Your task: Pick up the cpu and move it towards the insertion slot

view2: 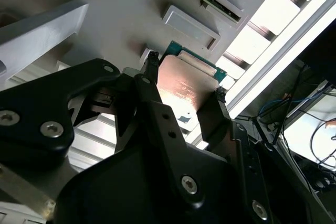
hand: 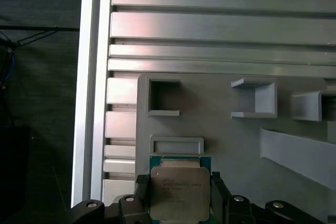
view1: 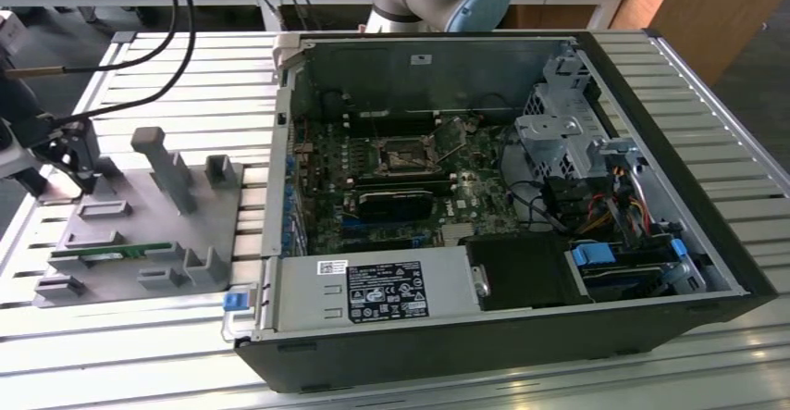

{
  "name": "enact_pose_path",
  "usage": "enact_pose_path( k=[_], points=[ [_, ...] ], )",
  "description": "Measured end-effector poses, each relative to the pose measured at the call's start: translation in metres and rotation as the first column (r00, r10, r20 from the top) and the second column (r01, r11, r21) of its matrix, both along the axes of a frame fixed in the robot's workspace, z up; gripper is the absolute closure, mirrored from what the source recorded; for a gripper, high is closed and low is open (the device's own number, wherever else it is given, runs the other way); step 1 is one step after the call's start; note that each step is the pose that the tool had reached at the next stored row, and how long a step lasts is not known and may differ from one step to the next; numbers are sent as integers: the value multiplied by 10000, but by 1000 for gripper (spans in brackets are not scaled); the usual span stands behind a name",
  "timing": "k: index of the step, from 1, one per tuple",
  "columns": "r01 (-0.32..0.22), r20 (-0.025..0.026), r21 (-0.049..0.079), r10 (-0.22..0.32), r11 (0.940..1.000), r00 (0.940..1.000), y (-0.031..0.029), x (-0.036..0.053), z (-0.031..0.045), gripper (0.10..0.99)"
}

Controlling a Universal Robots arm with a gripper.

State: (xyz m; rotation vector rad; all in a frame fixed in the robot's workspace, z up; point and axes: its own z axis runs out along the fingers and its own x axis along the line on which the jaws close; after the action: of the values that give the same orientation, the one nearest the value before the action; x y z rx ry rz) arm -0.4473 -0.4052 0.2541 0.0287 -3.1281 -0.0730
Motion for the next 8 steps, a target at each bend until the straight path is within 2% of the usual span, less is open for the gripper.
enact_pose_path(
  k=[8],
  points=[
    [0, 1, 0, 0, 10000, 10000, 3, 0, 41, 541]
  ],
)
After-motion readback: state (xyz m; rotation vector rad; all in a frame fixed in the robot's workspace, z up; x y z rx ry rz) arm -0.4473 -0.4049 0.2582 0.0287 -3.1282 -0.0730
